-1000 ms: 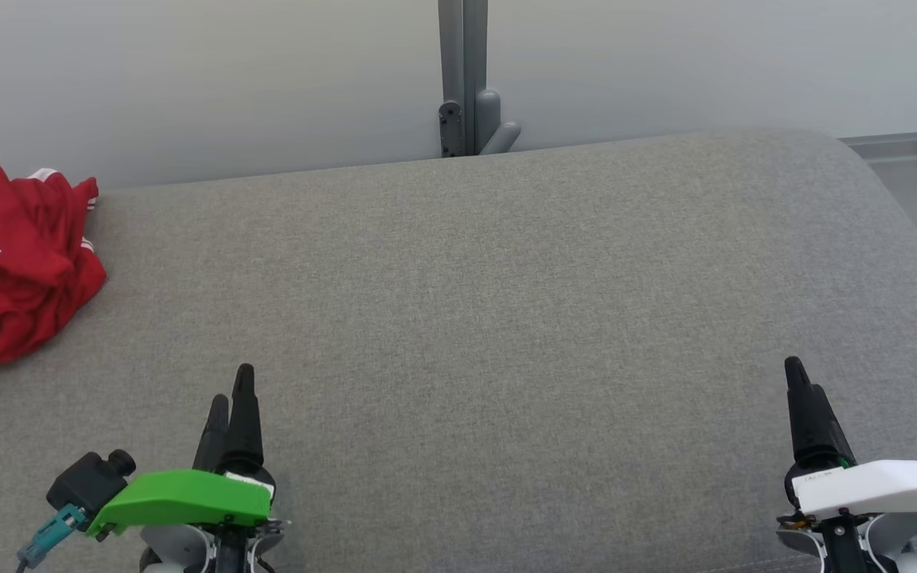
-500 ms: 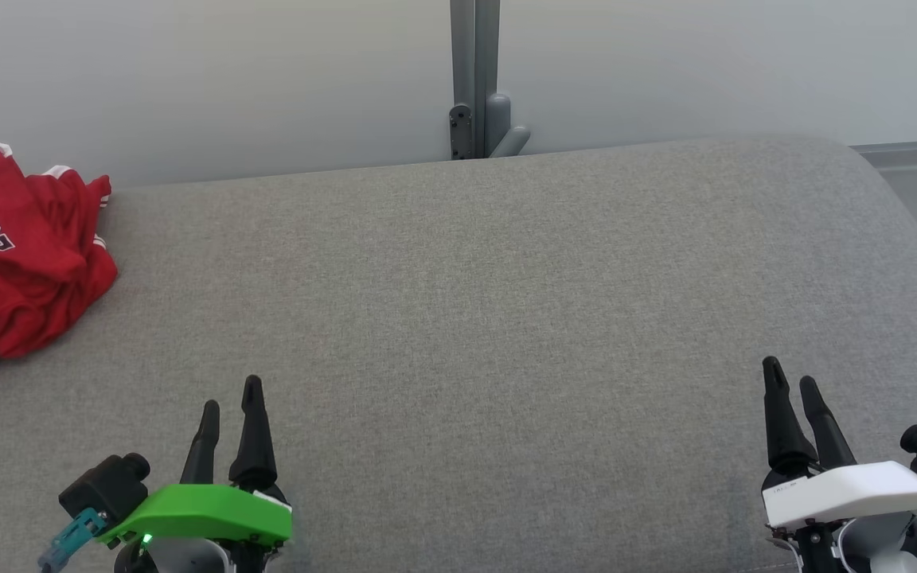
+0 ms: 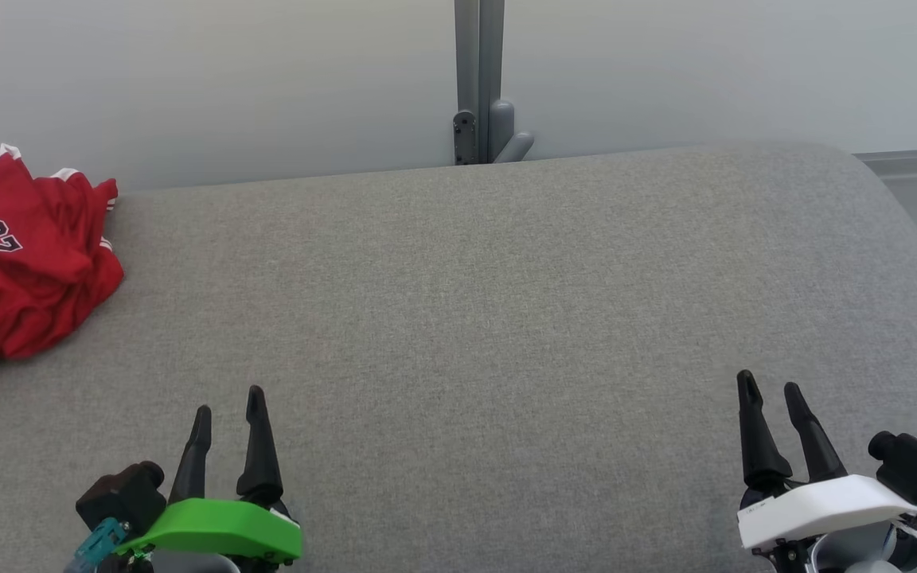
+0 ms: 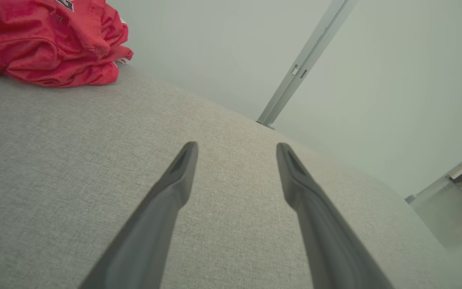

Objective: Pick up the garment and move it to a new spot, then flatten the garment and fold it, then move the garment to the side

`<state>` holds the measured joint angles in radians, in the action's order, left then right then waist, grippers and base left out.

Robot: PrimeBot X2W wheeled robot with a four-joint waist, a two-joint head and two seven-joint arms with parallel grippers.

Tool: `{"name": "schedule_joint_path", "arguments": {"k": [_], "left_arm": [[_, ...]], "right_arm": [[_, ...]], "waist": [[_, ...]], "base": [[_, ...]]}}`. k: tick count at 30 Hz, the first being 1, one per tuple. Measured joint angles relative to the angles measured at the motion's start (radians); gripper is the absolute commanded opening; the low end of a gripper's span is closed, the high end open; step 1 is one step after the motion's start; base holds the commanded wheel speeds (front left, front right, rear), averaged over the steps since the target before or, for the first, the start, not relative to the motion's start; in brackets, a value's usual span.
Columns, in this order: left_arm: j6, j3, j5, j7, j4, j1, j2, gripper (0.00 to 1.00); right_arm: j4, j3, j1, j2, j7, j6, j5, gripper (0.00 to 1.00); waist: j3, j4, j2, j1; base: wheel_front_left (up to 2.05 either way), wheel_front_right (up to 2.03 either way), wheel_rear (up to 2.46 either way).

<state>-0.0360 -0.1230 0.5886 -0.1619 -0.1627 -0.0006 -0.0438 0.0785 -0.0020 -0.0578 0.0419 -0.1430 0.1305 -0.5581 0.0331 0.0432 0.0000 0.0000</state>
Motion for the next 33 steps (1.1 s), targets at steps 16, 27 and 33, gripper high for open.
{"name": "schedule_joint_path", "arguments": {"k": [16, 27, 33], "left_arm": [[-0.008, -0.004, -0.178, -0.035, -0.002, 0.034, -0.001, 1.00], [-0.009, 0.003, -0.266, -0.054, -0.005, 0.047, -0.002, 1.00], [-0.009, 0.011, -0.300, -0.066, -0.005, 0.052, -0.002, 1.00]], "right_arm": [[0.005, 0.038, -0.015, 0.002, -0.041, 0.000, 0.154, 1.00], [0.003, 0.044, -0.024, 0.003, -0.063, 0.000, 0.240, 1.00], [0.003, 0.036, -0.027, 0.003, -0.079, 0.000, 0.288, 1.00]], "waist": [[0.013, 0.013, 0.0000, 0.0000], [0.020, 0.018, 0.0000, 0.0000], [0.023, 0.022, 0.0000, 0.0000]], "base": [[0.00, 0.00, 0.00], [0.00, 0.00, 0.00], [0.00, 0.00, 0.00]]}}
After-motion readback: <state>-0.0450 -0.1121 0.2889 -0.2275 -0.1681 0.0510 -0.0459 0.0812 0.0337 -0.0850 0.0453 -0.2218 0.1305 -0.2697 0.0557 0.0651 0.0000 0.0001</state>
